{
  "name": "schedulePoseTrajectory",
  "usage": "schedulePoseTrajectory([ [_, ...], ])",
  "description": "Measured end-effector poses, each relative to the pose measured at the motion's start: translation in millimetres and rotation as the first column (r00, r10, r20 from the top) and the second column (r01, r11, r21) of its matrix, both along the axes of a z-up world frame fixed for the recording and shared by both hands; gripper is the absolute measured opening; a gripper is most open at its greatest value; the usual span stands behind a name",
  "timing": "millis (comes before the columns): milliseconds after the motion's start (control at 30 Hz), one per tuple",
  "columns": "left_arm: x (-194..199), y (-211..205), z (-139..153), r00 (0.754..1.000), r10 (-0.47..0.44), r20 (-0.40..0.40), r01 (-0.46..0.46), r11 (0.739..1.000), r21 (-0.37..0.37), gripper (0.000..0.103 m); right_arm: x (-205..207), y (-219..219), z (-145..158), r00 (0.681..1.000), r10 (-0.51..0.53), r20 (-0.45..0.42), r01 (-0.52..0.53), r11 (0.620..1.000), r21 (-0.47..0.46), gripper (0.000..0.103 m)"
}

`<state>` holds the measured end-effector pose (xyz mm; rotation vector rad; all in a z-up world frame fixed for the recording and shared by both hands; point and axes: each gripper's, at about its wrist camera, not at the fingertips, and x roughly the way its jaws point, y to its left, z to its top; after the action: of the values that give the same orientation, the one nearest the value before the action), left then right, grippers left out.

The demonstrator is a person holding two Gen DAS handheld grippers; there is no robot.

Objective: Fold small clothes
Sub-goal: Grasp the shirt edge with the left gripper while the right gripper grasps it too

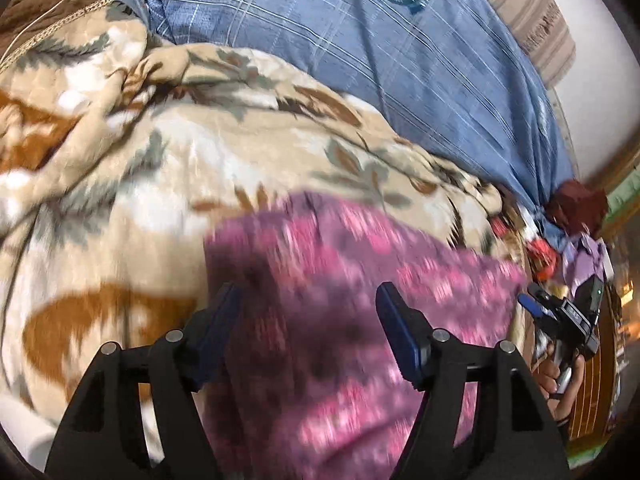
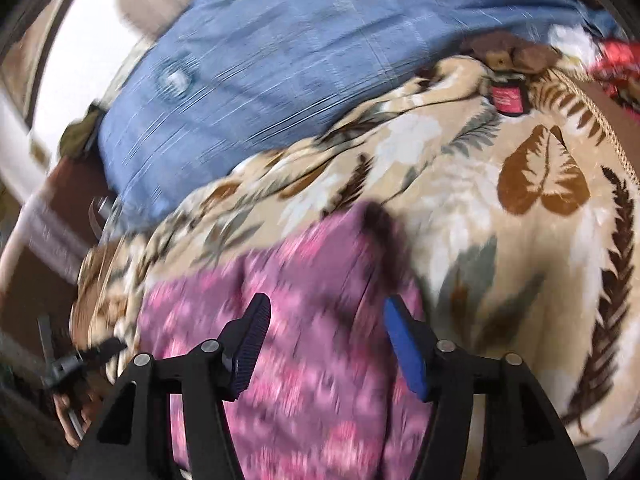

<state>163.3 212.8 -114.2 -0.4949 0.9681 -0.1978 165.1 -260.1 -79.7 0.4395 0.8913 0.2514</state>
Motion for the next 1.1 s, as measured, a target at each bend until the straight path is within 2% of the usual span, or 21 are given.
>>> schedulePoseTrajectory([
  [133,25.0,3.8,1.8,1.000,0.025,0.018,-0.025,1.000,-0.018,0.070,22.5,-6.4,-7.6,1.000,-0.016,-0.017,0.017,0.999,0.041,0.053],
  [233,46.6,-4.6,-8.9,1.000,0.003,-0.016,-0.003,1.000,0.005,0.068,35.3,-2.7,-15.7,0.999,0.007,-0.031,-0.006,0.999,0.038,0.030],
  [267,55.3,-9.4,-16.5,0.999,-0.024,-0.042,0.023,1.000,-0.015,0.059,38.7,-0.8,-18.5,0.999,0.009,-0.035,-0.008,1.000,0.028,0.021],
  [300,58.8,-13.1,-21.3,0.998,-0.037,-0.054,0.035,0.999,-0.030,0.053,40.4,-0.5,-20.5,0.999,0.007,-0.037,-0.006,1.000,0.020,0.019],
  [367,66.7,-24.3,-33.0,0.994,-0.068,-0.086,0.065,0.997,-0.034,0.022,42.5,-1.0,-23.9,0.999,0.011,-0.037,-0.011,1.000,0.012,0.013],
  [400,68.6,-28.6,-36.7,0.993,-0.071,-0.100,0.070,0.998,-0.010,0.012,42.6,-2.2,-25.3,0.999,0.009,-0.036,-0.009,1.000,0.011,0.012],
  [433,70.0,-31.2,-40.6,0.992,-0.066,-0.107,0.067,0.998,0.010,0.008,43.8,-3.0,-27.9,0.999,0.013,-0.041,-0.013,1.000,0.015,0.012],
  [500,68.0,-27.0,-37.0,0.995,-0.058,-0.086,0.057,0.998,-0.016,0.005,44.1,-7.8,-27.9,0.999,0.006,-0.042,-0.005,1.000,0.026,0.011],
  [567,55.7,-13.6,-15.3,0.999,-0.034,0.014,0.035,0.997,-0.069,0.005,37.5,-19.1,-14.9,1.000,-0.013,-0.006,0.013,0.999,0.049,0.010],
  [600,51.7,-8.6,-7.2,0.999,-0.025,0.036,0.027,0.997,-0.078,0.005,32.4,-24.8,-7.6,1.000,-0.024,0.016,0.022,0.998,0.061,0.010],
  [667,53.4,-4.4,-4.4,0.999,-0.016,0.034,0.019,0.996,-0.086,0.005,27.8,-33.4,-0.6,0.998,-0.053,0.031,0.051,0.996,0.071,0.009],
  [733,62.4,-10.4,-14.5,1.000,-0.024,0.015,0.025,0.999,-0.035,0.005,33.3,-33.3,-5.8,0.998,-0.062,0.024,0.060,0.996,0.058,0.009],
  [767,71.6,-14.5,-28.7,1.000,-0.027,-0.011,0.027,1.000,-0.006,0.005,39.6,-30.2,-14.4,0.997,-0.073,0.003,0.072,0.997,0.030,0.009],
  [800,77.1,-14.8,-41.1,0.999,-0.021,-0.033,0.021,1.000,-0.006,0.005,44.4,-28.8,-22.0,0.997,-0.081,-0.016,0.081,0.997,0.018,0.009],
  [867,81.7,-7.9,-57.9,0.998,-0.012,-0.064,0.008,0.998,-0.064,0.006,54.6,-24.4,-41.6,0.995,-0.086,-0.055,0.084,0.996,-0.042,0.010],
  [933,76.0,-4.1,-47.1,0.998,-0.014,-0.059,0.008,0.996,-0.087,0.008,55.4,-27.7,-47.8,0.994,-0.084,-0.071,0.083,0.996,-0.019,0.013],
  [967,67.9,-0.8,-33.4,1.000,-0.006,-0.028,0.003,0.997,-0.083,0.009,50.5,-31.1,-40.8,0.995,-0.079,-0.063,0.080,0.997,0.011,0.021],
  [1000,58.7,-0.1,-21.1,1.000,0.007,0.009,-0.007,0.998,-0.060,0.013,44.4,-33.3,-32.3,0.996,-0.082,-0.043,0.083,0.996,0.020,0.029],
  [1033,48.6,2.7,-7.8,0.999,0.011,0.039,-0.009,0.999,-0.038,0.028,35.2,-36.2,-20.7,0.995,-0.098,-0.014,0.098,0.995,0.018,0.034],
  [1067,37.4,6.4,2.8,0.998,0.018,0.062,-0.016,1.000,-0.025,0.054,22.5,-39.7,-7.8,0.993,-0.114,0.015,0.114,0.993,0.022,0.053],
  [1100,25.4,11.2,10.6,0.996,0.041,0.083,-0.040,0.999,-0.019,0.064,12.8,-42.1,-0.4,0.993,-0.117,0.034,0.116,0.993,0.036,0.066],
])
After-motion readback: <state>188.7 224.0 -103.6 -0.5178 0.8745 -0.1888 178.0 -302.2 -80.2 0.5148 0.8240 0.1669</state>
